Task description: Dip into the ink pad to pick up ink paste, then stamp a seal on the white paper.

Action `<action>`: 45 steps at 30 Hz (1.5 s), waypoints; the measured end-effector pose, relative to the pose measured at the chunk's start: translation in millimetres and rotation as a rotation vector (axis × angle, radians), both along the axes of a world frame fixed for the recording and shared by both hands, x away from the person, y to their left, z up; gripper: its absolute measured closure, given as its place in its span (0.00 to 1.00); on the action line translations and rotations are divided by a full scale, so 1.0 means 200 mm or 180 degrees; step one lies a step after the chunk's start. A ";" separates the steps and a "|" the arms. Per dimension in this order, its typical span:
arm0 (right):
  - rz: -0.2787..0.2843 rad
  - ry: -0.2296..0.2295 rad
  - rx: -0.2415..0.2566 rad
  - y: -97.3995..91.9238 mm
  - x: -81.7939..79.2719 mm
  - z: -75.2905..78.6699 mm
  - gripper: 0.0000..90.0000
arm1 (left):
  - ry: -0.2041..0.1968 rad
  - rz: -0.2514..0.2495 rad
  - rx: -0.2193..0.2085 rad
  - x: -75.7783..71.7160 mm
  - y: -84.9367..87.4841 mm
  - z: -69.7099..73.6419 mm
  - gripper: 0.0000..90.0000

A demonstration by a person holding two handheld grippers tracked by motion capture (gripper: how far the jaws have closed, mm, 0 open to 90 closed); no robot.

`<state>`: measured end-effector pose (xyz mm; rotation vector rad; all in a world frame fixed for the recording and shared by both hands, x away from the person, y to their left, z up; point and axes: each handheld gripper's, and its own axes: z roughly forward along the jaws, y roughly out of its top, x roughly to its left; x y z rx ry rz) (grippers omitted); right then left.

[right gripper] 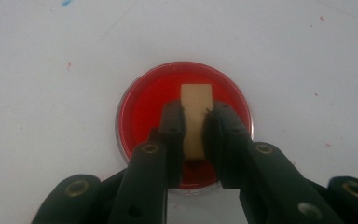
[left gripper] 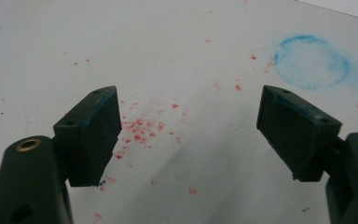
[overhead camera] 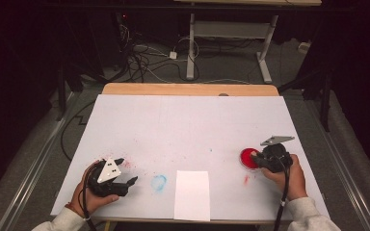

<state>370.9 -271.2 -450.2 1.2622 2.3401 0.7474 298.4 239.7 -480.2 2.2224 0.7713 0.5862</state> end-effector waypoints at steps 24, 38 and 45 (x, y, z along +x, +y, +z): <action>0.0052 -0.0056 -0.0304 0.05 -0.01 0.00 0.84 | 0.0044 0.0009 -0.0005 0.00 0.02 -0.02 0.24; 0.0060 -0.0148 -0.0223 0.04 -0.02 0.00 0.84 | 0.0031 -0.0006 0.0030 0.01 0.01 -0.01 0.24; 0.0026 -0.0287 -0.0061 0.01 -0.05 0.06 0.84 | 0.0000 -0.0024 0.0058 0.00 0.00 -0.01 0.24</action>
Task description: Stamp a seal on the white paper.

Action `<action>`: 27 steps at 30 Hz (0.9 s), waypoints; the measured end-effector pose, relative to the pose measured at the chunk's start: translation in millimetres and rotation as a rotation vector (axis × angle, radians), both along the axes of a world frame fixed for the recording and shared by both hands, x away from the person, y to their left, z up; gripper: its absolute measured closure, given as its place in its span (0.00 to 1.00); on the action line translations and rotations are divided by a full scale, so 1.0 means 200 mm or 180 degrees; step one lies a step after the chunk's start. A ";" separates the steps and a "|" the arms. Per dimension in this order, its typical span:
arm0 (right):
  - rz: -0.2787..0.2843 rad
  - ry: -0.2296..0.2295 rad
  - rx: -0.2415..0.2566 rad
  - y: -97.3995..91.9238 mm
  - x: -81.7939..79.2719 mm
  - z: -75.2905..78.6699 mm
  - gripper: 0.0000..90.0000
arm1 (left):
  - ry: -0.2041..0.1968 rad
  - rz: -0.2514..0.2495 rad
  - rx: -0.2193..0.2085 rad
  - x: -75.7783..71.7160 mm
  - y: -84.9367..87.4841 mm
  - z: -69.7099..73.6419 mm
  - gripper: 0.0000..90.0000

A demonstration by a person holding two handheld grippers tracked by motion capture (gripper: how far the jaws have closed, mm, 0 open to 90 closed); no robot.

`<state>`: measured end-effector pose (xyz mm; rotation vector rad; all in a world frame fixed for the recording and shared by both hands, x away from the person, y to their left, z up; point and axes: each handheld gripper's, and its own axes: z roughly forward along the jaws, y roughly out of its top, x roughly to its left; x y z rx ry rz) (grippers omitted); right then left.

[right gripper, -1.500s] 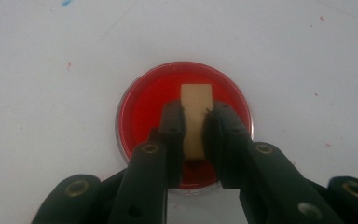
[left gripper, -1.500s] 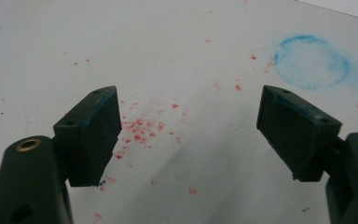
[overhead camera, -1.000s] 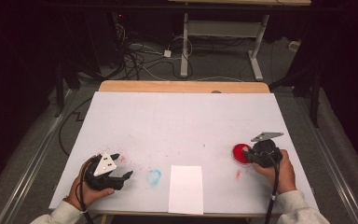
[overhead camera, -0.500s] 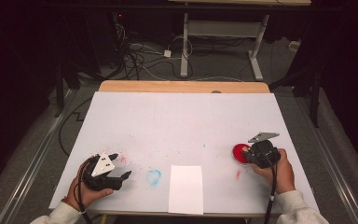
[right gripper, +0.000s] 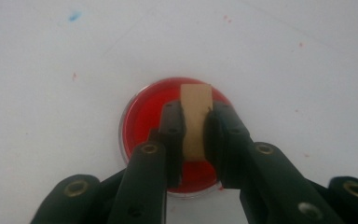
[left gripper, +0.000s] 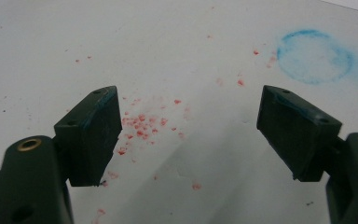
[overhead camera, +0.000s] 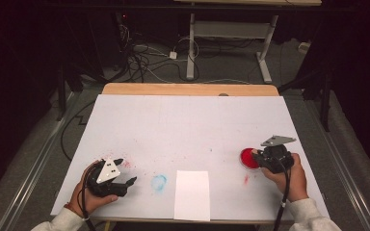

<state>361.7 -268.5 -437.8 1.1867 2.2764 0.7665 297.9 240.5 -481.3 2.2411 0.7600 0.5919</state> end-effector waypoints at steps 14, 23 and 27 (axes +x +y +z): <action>0.0063 -0.0426 0.0315 -0.02 -0.09 0.19 0.84 | -0.0016 0.0002 0.0013 0.00 -0.01 0.00 0.23; 0.0255 -0.0568 0.0442 0.05 -0.15 0.26 0.84 | -0.0012 -0.0002 0.0016 0.00 -0.01 0.00 0.23; 0.0403 -0.0595 0.0466 0.11 -0.18 0.29 0.84 | -0.0009 -0.0006 0.0020 0.00 -0.01 0.00 0.23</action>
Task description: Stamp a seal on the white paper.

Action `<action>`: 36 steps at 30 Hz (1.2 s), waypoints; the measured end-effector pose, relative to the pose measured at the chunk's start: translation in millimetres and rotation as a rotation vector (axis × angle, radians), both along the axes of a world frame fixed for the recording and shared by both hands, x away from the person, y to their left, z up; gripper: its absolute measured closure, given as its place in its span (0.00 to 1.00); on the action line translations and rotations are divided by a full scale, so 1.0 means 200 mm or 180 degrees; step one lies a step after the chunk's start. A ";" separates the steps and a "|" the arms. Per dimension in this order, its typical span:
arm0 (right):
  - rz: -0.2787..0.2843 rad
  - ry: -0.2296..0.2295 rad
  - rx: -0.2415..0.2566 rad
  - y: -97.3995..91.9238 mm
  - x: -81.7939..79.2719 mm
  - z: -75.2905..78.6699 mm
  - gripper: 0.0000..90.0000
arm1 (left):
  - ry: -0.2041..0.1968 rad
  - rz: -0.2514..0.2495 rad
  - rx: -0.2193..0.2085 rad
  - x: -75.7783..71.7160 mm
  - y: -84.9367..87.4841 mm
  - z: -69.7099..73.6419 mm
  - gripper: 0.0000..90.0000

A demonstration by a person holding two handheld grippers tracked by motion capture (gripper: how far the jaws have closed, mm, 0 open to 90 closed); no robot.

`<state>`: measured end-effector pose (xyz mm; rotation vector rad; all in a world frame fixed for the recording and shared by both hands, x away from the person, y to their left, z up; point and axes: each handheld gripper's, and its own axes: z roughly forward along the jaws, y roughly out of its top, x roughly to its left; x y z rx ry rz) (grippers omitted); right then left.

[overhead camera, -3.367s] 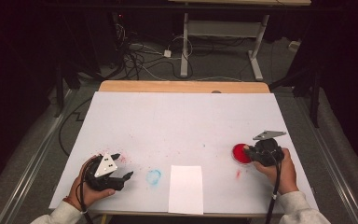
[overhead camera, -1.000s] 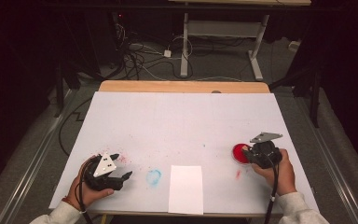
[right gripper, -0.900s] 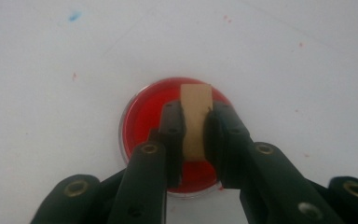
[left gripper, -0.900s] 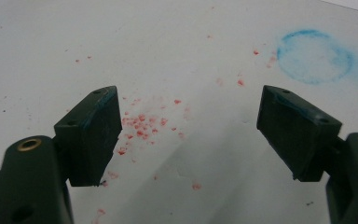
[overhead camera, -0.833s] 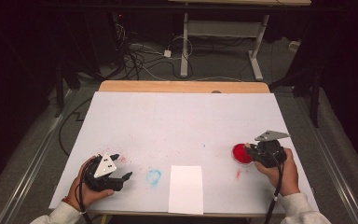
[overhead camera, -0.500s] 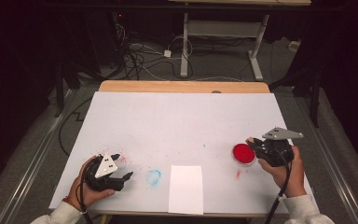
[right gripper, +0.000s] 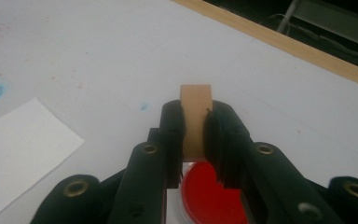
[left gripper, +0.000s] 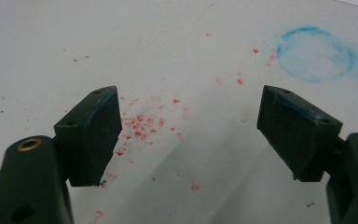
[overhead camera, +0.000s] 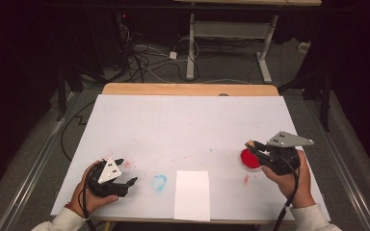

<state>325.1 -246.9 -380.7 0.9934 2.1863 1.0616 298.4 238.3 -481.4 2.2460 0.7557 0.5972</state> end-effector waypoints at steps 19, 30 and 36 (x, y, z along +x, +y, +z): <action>0.0455 0.0021 -0.0023 0.21 -0.07 -0.01 0.84 | 0.0013 -0.0015 0.0020 0.00 0.00 0.00 0.23; 0.0808 0.0126 -0.0186 0.41 -0.11 -0.09 0.84 | 0.0025 -0.0023 0.0040 0.00 -0.01 -0.01 0.23; 0.0985 0.0222 -0.0240 0.50 -0.13 -0.13 0.84 | 0.0025 -0.0022 0.0038 0.00 0.00 -0.01 0.23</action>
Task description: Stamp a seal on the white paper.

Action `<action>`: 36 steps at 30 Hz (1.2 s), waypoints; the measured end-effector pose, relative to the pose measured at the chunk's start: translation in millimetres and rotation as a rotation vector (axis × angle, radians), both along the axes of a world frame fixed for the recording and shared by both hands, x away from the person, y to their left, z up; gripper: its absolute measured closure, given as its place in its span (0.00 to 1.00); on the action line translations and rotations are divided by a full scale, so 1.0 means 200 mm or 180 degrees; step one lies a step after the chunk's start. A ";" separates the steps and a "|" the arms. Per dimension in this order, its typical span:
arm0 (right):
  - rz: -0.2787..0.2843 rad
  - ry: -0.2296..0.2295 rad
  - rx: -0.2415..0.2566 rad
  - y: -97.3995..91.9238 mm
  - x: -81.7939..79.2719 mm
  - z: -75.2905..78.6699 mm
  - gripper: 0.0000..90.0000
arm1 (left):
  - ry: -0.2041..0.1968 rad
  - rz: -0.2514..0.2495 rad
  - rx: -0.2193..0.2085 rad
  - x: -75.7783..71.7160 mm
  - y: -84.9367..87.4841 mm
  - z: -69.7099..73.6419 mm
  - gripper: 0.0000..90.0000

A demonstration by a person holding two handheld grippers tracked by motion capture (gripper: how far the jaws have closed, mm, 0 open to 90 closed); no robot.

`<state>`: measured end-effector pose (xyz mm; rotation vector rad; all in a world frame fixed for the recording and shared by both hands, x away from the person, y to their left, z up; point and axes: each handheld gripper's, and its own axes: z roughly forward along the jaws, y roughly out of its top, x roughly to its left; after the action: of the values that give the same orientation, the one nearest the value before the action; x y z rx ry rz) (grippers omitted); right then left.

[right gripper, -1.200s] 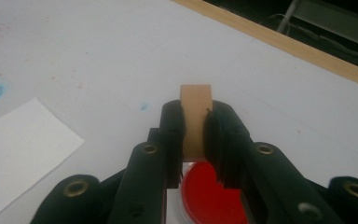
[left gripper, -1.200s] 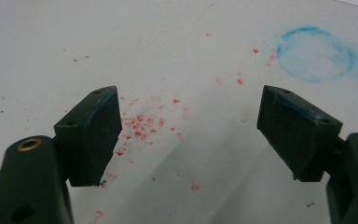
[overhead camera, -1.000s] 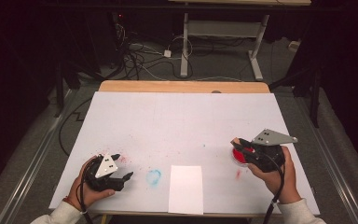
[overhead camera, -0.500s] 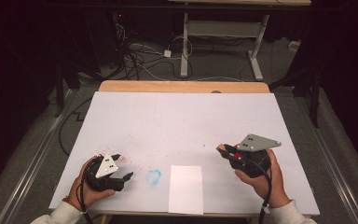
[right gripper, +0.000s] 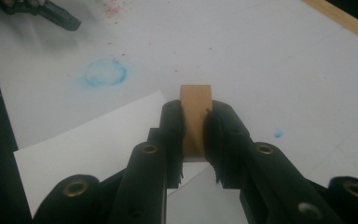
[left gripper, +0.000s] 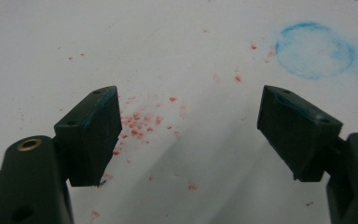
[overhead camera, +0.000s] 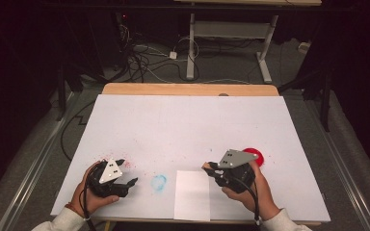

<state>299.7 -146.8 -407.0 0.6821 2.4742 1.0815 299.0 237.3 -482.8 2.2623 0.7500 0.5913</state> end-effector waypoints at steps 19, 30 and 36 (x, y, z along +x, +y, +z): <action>0.0444 0.0274 -0.0409 0.21 -0.08 -0.21 0.84 | 0.0000 -0.0001 -0.0003 0.00 0.01 0.00 0.23; 0.0472 0.0430 -0.0509 0.21 -0.04 -0.32 0.84 | 0.0007 -0.0009 0.0003 0.00 0.00 0.00 0.23; 0.0483 0.0409 -0.0508 0.21 -0.04 -0.33 0.84 | 0.0005 -0.0010 0.0012 0.00 0.00 0.00 0.23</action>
<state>291.6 -104.5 -472.3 0.5385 2.7249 0.9036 298.2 237.6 -482.4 2.2672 0.7464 0.5900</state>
